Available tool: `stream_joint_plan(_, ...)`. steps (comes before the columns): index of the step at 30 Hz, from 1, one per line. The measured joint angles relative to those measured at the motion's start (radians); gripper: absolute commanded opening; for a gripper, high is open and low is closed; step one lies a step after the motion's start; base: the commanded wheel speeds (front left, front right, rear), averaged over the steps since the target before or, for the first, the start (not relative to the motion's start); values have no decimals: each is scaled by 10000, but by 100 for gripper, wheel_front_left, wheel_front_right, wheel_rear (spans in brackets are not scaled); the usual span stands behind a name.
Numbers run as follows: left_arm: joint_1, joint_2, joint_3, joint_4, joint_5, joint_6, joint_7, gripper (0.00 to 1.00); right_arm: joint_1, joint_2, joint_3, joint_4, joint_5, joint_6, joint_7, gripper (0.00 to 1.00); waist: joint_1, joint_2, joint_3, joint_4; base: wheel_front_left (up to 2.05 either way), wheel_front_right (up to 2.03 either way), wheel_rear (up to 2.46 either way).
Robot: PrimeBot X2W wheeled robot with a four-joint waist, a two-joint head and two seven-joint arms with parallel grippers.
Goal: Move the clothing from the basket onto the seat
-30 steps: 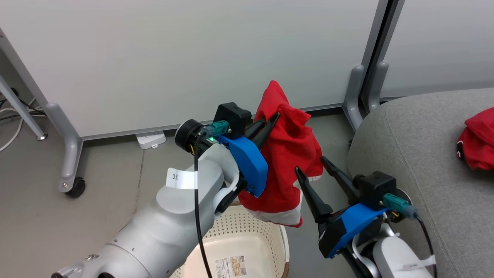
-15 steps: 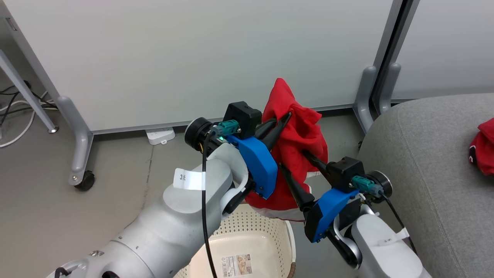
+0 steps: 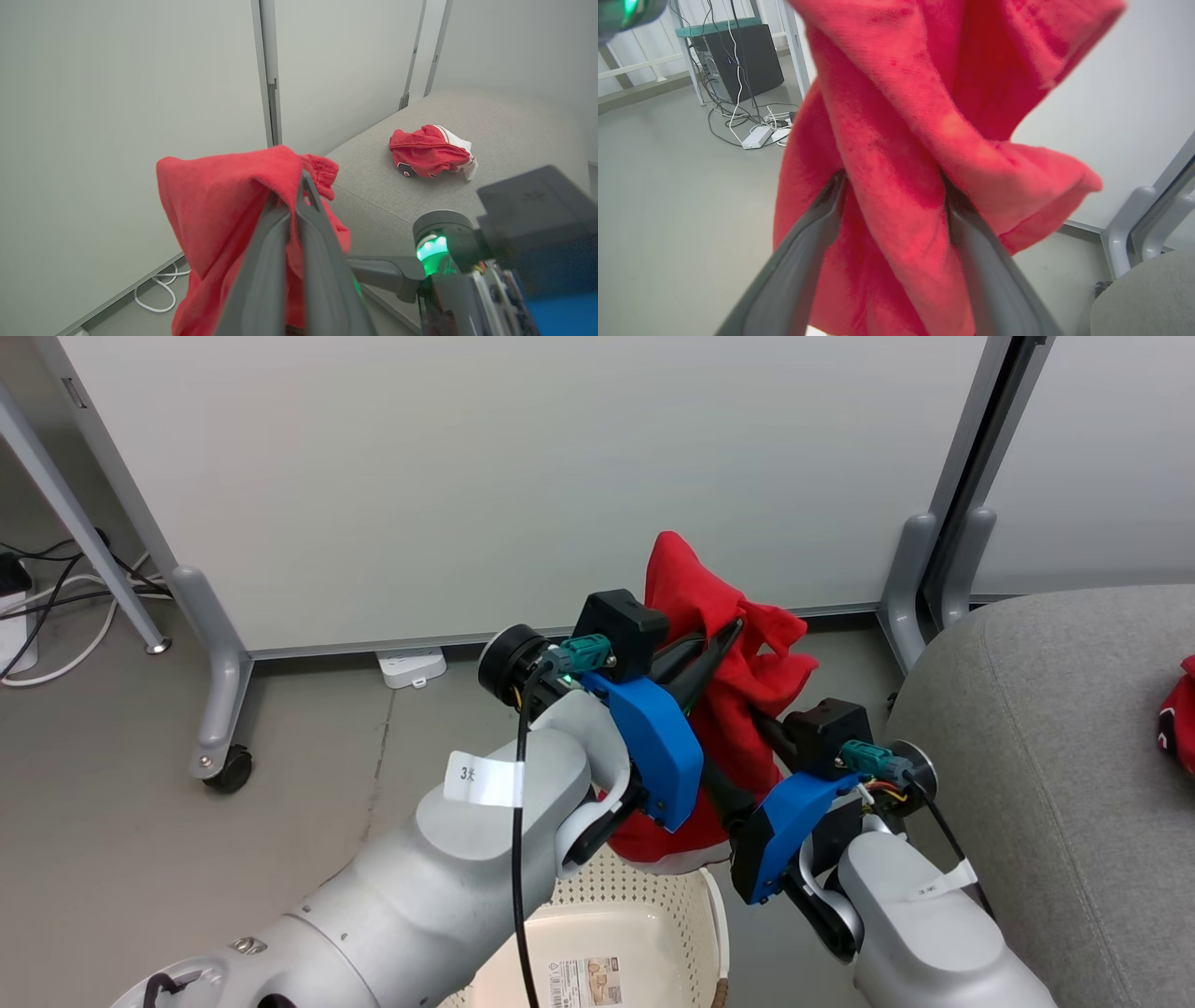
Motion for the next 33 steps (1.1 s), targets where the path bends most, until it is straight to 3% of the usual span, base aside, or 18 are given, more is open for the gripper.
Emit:
stream_joint_plan(1,0,-2,-31,-10,-2,2,0,0,-36,0,98,88,75,0,-50,0,0,0,-5,-6,0,0,0)
stream_joint_plan(33,-55,-2,-341,441,-426,0,-341,0,-558,0,1108,968,1164,0,-740,0,0,0,-110,-460,0,0,0)
